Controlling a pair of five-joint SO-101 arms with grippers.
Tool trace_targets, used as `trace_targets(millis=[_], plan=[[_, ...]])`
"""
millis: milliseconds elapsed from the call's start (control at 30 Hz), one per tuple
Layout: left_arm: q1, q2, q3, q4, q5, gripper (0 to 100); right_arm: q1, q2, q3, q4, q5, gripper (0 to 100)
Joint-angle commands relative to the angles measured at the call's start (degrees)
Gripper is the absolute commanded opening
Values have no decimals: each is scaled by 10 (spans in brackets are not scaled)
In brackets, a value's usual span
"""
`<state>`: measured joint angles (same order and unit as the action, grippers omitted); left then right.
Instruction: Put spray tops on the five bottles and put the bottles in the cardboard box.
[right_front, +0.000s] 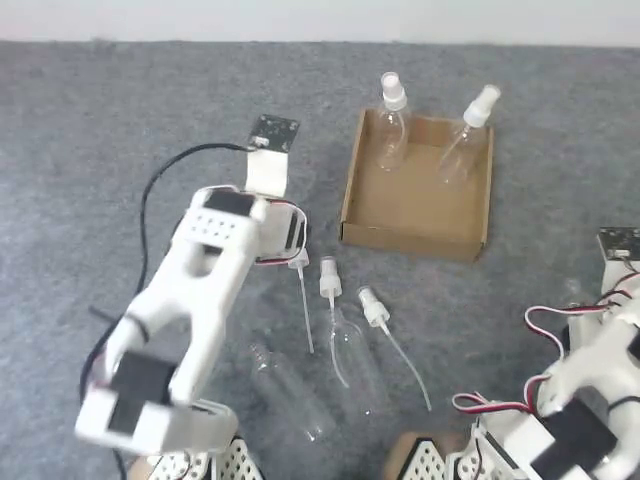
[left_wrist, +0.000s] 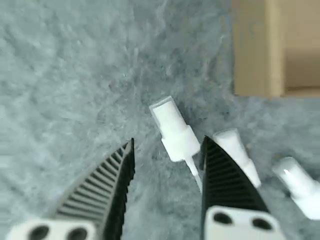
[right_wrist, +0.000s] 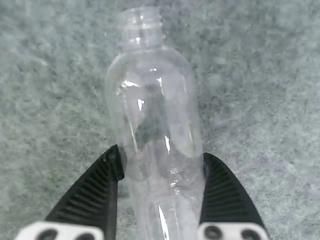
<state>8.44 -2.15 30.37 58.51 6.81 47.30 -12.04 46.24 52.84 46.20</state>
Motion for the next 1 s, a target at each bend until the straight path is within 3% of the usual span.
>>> trace_targets(millis=[0,267,700,833,967], plan=[[0,64,-62,1,8,191,8,8,4,-7,11,135],[5,149,-87,-11,8,179,9,8,4,-4,11,177],[4,161,-106,-39,-10,13,12,8,5,-4,10,180],[8,166,-106,-37,-22,30,12,8,5,-3,10,180],[5,164,-106,-39,-21,146,12,8,5,-3,10,180]])
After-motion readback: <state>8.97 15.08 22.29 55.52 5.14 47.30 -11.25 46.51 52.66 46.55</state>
